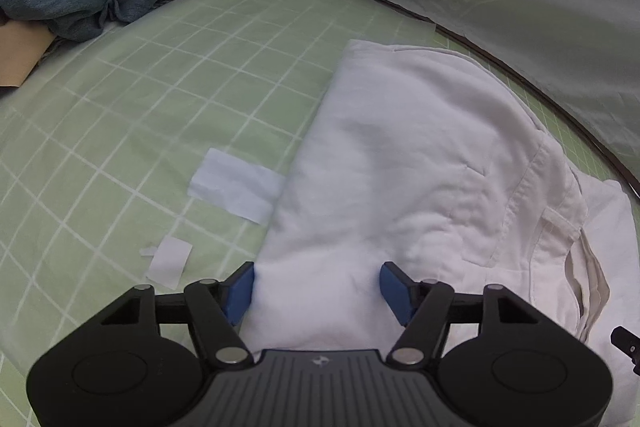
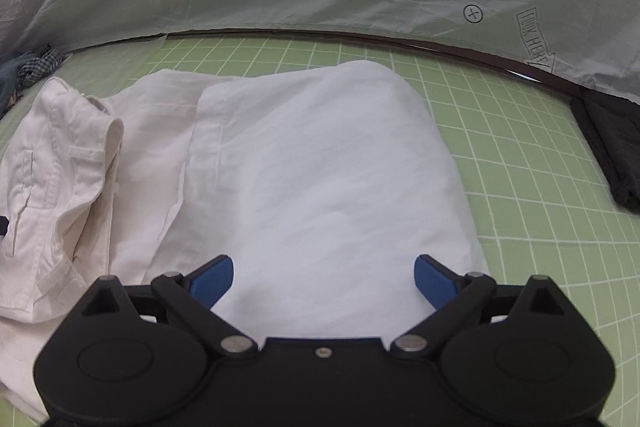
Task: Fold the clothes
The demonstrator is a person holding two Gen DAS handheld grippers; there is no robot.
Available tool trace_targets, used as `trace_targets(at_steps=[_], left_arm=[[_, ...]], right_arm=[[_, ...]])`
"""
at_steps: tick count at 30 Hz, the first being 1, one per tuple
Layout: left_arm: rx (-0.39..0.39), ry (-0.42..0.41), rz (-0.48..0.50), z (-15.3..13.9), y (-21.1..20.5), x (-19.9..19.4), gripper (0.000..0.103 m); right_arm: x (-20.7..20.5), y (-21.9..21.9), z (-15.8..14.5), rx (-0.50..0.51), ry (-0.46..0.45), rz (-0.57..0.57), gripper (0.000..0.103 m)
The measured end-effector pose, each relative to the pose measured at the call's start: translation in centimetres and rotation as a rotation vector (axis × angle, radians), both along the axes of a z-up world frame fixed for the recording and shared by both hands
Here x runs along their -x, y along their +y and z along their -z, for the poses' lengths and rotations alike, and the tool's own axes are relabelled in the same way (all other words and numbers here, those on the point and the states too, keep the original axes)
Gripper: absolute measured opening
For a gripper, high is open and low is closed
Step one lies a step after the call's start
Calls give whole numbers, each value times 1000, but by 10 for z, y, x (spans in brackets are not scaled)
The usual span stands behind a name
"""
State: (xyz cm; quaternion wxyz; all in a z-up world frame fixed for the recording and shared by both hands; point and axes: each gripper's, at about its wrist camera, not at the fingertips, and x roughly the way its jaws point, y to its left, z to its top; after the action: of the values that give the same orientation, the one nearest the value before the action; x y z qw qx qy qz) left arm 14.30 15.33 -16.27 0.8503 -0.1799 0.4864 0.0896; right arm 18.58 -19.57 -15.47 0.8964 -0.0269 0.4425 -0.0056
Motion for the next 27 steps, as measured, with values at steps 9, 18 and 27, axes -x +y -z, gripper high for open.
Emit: trace_targets(at_steps=[9,18,27], left_arm=[[214,-158,-10,-52,2,16,9],[314,-299,262,-103,-115,-8,9],[490,-12,335,0,-238,-57,7]], right_arm=[[1,-35,-4,4,1,118,98],[15,-89,-4,-5,-12,167,98],[12,-138,10,-37,31,196,98]])
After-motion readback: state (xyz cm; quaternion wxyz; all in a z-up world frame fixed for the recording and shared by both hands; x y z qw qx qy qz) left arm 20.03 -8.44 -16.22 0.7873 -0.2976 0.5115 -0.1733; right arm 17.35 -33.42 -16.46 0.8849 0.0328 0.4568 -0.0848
